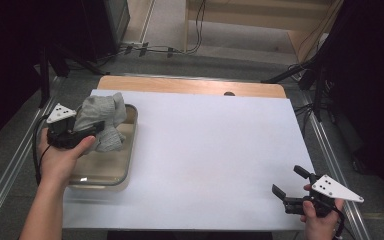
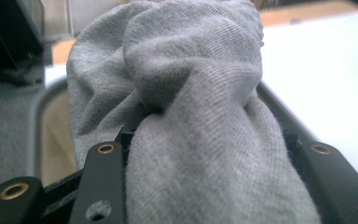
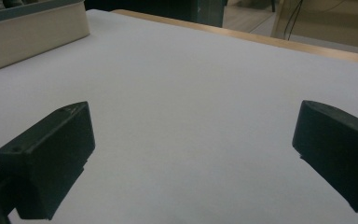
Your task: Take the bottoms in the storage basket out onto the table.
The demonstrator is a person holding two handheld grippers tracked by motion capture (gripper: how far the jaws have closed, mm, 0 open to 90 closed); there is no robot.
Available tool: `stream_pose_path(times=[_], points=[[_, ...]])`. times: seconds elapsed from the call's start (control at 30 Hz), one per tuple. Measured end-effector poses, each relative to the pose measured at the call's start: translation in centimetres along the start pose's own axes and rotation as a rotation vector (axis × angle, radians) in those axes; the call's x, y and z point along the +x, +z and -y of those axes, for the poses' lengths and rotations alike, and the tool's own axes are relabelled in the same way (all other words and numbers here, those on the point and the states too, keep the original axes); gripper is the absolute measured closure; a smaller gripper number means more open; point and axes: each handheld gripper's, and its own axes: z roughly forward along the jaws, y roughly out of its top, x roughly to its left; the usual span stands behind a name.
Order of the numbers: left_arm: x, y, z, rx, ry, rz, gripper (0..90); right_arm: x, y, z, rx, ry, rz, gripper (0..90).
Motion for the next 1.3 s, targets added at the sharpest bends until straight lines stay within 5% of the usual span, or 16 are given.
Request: stream_pose_path(times=[0.33, 0.6, 0.83, 1.3], points=[[-0.5, -1.9, -0.7, -0.180, -0.030, -0.022, 47.5, 0.0, 0.1, 0.0, -0.003, -0.006, -0.003, 0.0], [-1.5, -2.9, -1.6, -0.270, -0.032, -0.020, 47.2, 0.0, 0.1, 0.1, -0.001, -0.001, 0.000, 0.0], [-3.0, -3.4, -2.6, -0.314, -0.023, -0.017, 46.7, 0.0, 0.1, 0.1, -0.002, -0.002, 0.001, 0.0], [-5.9, -2.8, -3.9, -0.356, -0.024, 0.063, 46.4, 0.0, 0.1, 0.1, -0.002, -0.001, 0.000, 0.0]])
